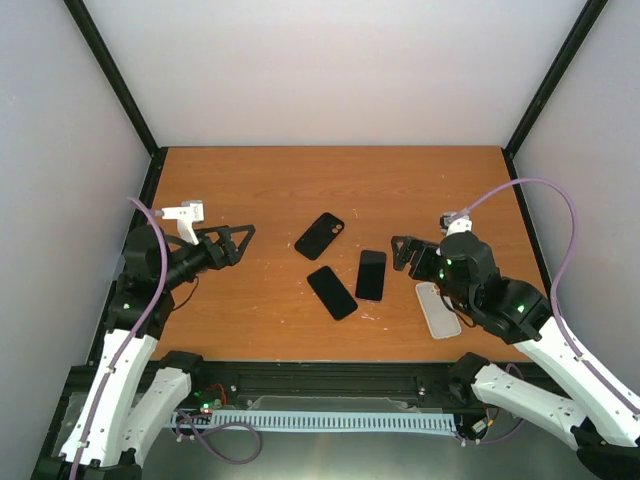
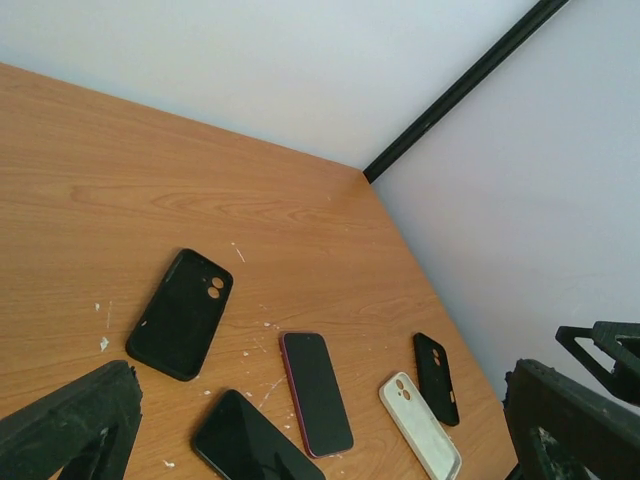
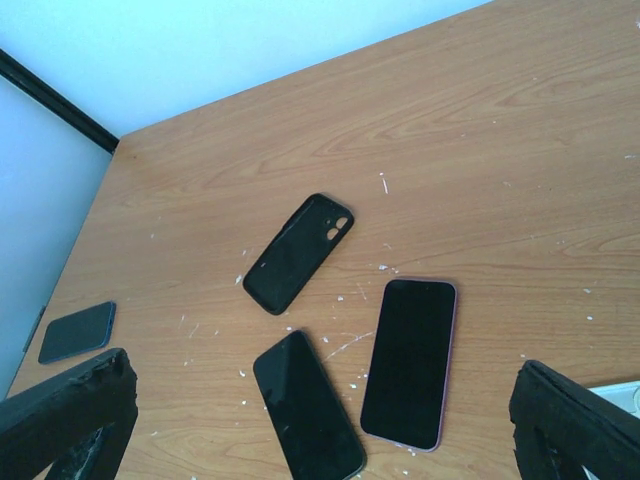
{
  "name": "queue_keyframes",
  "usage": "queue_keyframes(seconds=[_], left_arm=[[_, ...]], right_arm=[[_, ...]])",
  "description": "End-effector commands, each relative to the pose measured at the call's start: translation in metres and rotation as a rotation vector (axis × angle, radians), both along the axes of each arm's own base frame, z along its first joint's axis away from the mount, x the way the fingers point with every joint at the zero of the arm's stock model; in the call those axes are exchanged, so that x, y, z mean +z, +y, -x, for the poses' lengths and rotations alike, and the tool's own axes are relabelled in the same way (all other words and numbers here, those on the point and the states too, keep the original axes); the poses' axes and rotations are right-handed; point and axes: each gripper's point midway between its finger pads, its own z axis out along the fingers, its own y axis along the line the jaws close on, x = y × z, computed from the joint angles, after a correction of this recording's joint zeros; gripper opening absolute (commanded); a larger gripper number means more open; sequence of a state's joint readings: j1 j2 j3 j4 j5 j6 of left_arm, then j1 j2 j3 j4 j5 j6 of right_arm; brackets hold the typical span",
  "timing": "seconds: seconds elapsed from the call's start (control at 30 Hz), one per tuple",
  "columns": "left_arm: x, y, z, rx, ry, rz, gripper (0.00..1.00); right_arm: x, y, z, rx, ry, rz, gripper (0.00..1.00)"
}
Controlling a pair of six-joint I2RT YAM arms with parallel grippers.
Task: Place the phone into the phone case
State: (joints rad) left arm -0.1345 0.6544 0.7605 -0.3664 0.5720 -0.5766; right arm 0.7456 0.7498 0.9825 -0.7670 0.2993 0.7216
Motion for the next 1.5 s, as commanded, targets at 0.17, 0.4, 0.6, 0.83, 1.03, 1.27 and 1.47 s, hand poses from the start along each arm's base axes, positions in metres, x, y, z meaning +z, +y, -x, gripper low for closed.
queue_keyframes(seconds=[0.17, 0.4, 0.6, 0.83, 1.03, 1.27, 1.47], left_arm=[[0.003, 0.015, -0.005, 0.088, -0.024, -0.033, 0.99], [-0.014, 0.022, -0.013, 0.128, 0.001, -0.079, 0.99], [-0.019, 0.035, -0.016, 0.202, -0.017, -0.139, 1.0], [-0.032, 0.038, -0.011, 0.209, -0.046, -0.164, 0.99], [-0.032, 0.038, -0.012, 0.207, -0.052, -0.166, 1.0], [-0.033, 0.038, -0.011, 0.206, -0.056, -0.172, 0.99], [-0.032, 0.044, -0.012, 0.245, -0.055, -0.174, 1.0]], right_arm=[[-0.04, -0.005, -0.002, -0.026, 0.088, 0.12, 1.0], [-0.106, -0.007, -0.017, -0.066, 0.281, 0.33, 1.0], [-0.169, -0.032, -0.029, -0.156, 0.46, 0.389, 0.93], [-0.223, -0.05, -0.032, -0.191, 0.593, 0.363, 0.59], [-0.244, -0.054, -0.032, -0.206, 0.65, 0.407, 0.42], [-0.259, -0.058, -0.033, -0.203, 0.687, 0.461, 0.43], [-0.264, -0.077, -0.03, -0.284, 0.703, 0.533, 0.45]])
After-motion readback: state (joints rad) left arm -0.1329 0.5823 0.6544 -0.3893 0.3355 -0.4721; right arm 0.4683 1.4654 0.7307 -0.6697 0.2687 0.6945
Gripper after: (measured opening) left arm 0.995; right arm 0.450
